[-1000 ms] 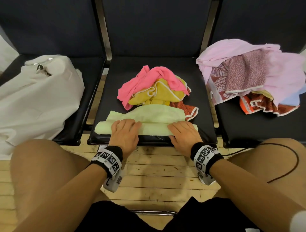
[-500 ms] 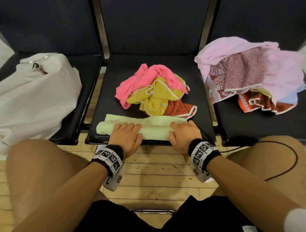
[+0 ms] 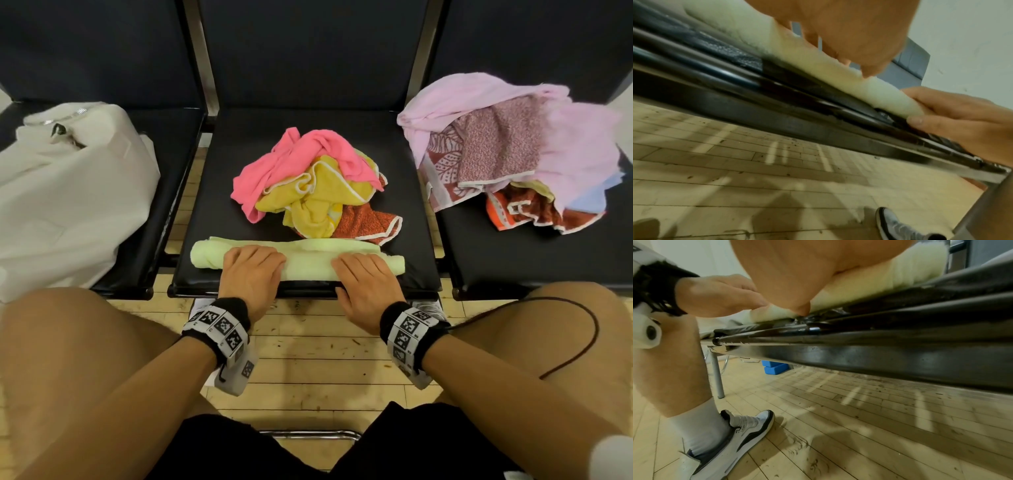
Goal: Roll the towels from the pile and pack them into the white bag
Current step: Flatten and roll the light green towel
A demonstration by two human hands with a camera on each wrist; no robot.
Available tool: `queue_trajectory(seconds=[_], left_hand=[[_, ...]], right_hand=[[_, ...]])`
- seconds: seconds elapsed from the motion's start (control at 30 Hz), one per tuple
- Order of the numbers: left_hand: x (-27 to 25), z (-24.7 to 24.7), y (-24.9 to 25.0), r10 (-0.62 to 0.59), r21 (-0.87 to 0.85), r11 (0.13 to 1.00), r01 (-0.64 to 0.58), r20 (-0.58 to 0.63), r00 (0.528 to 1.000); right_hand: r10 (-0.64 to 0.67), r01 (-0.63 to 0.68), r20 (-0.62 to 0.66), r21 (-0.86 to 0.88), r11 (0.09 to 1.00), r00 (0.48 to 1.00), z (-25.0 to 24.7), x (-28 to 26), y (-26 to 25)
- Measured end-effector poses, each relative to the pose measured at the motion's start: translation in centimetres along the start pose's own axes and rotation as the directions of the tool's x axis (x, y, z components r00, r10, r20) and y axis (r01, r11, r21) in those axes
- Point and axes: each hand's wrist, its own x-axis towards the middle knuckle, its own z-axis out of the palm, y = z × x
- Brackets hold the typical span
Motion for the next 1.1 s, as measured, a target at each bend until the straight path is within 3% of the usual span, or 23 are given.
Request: queue_trajectory(seconds=[0.17,0.33,0.6,0.67,0.73,0.83,0.9,1.0,1.1], left_hand=[[-0.5,0.3,-0.6,-0.007,0.059,0.998,-0.004,0.184,0.983],[-0.2,-0.3,-0.6,-0.002,0.101,0.995,-0.019,0.200,0.980],[0.8,-0.7,-0.4,-0.059,0.096,0.995,0.030,0.313,0.948],[1.1,-0.9,-0.3,-0.078,0.067,0.996,0.060,0.314,0.946],[1.2,-0.8,-0.3,-0.085,0.061,0.996,0.070,0.296,0.951],[1.0,-0.2,-0.1,-0.094,0.089,0.993,0.076,0.215,0.972],[0.8,0.2,0.3,-0.097,0.111,0.990,0.083,0.131,0.987],[0.7,0.3,0.7,-0.111,0.112,0.989,0.100,0.101,0.989],[0.3,0.4,0.2,-0.139,0.111,0.987,0.116,0.230,0.963]], right_hand=[[0.032,-0.033,-0.069,-0.004,0.999,0.997,0.6,0.4,0.6],[0.036,-0.041,-0.078,-0.062,0.997,0.996,0.3,1.3,1.3],[0.099,-0.090,0.125,-0.073,0.993,0.987,-0.5,2.1,1.7],[0.114,-0.115,0.082,0.002,0.993,0.990,-0.4,2.2,1.8],[0.121,-0.117,-0.040,0.077,0.990,0.992,0.0,2.0,1.9],[0.098,-0.094,-0.232,0.028,0.995,0.968,0.8,1.8,2.0],[-0.002,-0.005,-0.265,-0.023,1.000,0.964,1.2,1.7,1.9],[-0.048,0.051,-0.183,0.013,0.999,0.982,1.3,1.2,1.7],[0.023,-0.023,-0.057,-0.001,1.000,0.998,0.9,0.1,1.6]])
